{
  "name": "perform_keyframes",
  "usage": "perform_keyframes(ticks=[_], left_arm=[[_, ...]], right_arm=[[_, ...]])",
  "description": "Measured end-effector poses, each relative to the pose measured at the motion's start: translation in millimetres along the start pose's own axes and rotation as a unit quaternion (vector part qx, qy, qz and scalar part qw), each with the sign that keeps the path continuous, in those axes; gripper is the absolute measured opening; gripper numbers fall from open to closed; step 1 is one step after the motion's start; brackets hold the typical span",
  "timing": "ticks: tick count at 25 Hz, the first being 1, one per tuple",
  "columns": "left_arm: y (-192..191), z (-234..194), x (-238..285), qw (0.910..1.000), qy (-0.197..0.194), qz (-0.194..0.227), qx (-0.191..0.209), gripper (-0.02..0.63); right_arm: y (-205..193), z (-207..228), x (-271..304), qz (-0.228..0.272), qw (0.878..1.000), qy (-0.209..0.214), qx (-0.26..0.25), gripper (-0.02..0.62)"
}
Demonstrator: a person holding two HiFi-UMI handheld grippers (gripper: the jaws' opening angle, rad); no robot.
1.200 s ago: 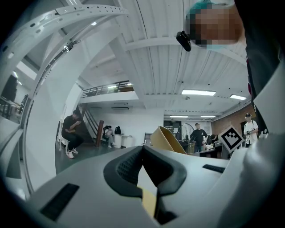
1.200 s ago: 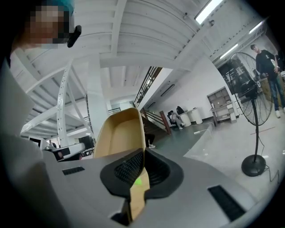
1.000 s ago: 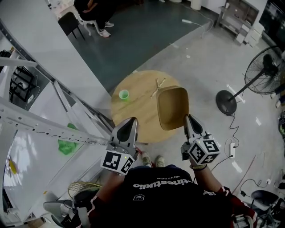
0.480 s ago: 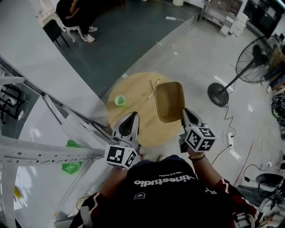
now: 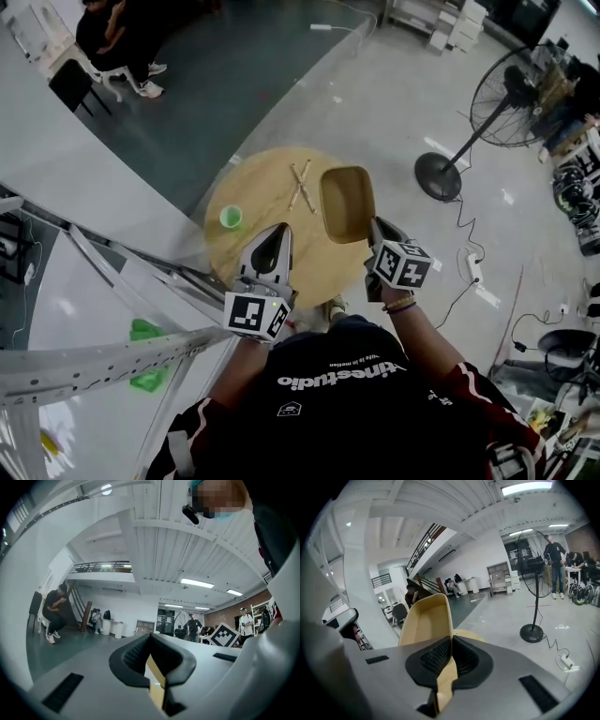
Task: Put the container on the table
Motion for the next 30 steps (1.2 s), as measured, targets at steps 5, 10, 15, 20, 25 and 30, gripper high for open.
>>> perform_keyframes(ticks=[5, 10, 15, 20, 25, 30], left_arm=[[-8.2, 10.8, 22.2, 0.9998, -0.016, 0.005, 0.013, 0.023], [-15.2, 16.0, 41.6, 0.9993, -0.021, 0.009, 0.028, 0.023], [-39.5, 18.1, 68.7, 0.9991, -0.031, -0.009, 0.030, 0.023], [-56.3, 18.0, 89.9, 0.9988, -0.033, -0.022, 0.029, 0.023], [-62.0, 10.1, 95.6, 0.9989, -0.025, -0.030, 0.027, 0.023], [-69.6, 5.0, 103.6, 0.9985, -0.019, -0.043, 0.026, 0.023]], right_arm=[[-14.7, 31.9, 21.9, -0.033, 0.999, -0.024, 0.022, 0.028], [-22.8, 55.4, 40.4, -0.067, 0.996, -0.046, 0.036, 0.028], [-48.3, 86.7, 73.6, -0.113, 0.989, -0.071, 0.060, 0.028], [-76.3, 116.0, 110.0, -0.156, 0.980, -0.099, 0.075, 0.028], [-100.3, 127.2, 138.3, -0.190, 0.971, -0.116, 0.091, 0.028], [-118.6, 141.6, 155.0, -0.217, 0.962, -0.128, 0.108, 0.028]])
Point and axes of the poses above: the fingertips, and each gripper's own axes: x forward along the fingers, z to its right, y out of its top, the point moved 3 cm from there along -x, backward along the fingers, and after that the axes turned 1 degree about -x, right-handed, at the moved point
